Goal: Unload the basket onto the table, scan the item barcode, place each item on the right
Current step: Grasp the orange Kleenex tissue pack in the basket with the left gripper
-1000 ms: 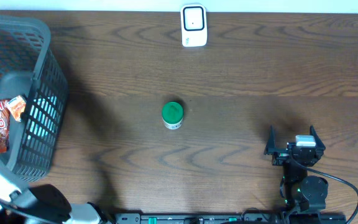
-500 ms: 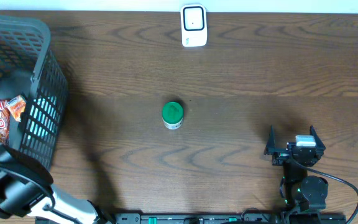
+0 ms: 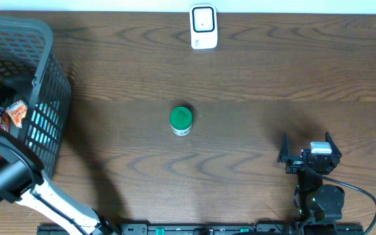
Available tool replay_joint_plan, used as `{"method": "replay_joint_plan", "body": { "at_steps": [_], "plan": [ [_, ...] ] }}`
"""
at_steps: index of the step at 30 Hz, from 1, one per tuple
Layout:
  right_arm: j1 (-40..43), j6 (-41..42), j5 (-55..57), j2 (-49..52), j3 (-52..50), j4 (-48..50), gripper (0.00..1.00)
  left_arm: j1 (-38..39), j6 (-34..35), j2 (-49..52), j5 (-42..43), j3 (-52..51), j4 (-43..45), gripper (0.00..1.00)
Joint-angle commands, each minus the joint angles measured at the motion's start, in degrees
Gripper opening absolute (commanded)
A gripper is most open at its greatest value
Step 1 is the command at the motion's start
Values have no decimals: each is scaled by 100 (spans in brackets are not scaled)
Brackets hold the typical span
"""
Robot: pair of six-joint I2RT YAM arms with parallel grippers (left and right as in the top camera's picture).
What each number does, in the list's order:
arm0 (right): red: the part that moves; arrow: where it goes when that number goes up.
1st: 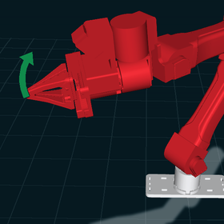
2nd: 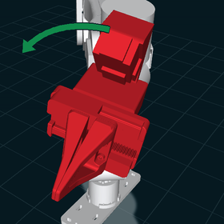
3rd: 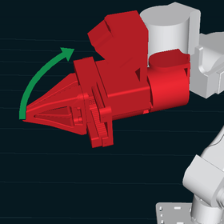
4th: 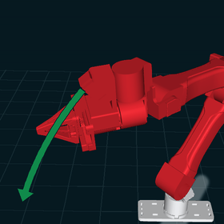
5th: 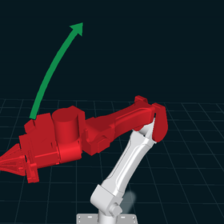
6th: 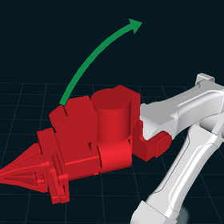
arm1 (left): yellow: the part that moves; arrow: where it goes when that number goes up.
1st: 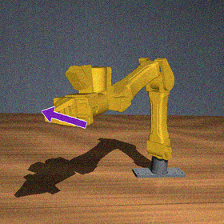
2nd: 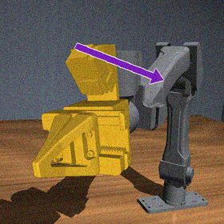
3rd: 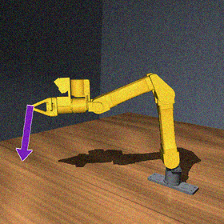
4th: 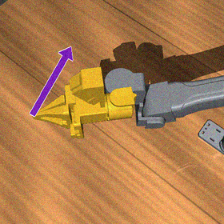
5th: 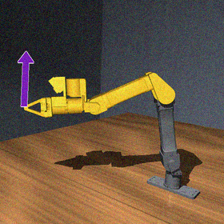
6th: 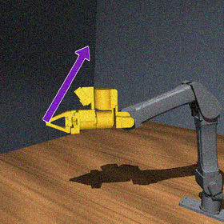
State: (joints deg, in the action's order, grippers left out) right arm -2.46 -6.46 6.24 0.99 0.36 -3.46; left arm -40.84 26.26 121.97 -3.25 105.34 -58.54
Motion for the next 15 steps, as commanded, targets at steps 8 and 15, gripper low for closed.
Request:
{"method": "replay_joint_plan", "body": {
  "at_steps": [8, 15],
  "plan": [
    [55, 63, 52, -22, -4, -17, 99, 72, -162, 326, -66, -96, 146, 98],
    [55, 63, 52, -22, -4, -17, 99, 302, -162, 330, -66, -291, 452, 98]
  ]
}}
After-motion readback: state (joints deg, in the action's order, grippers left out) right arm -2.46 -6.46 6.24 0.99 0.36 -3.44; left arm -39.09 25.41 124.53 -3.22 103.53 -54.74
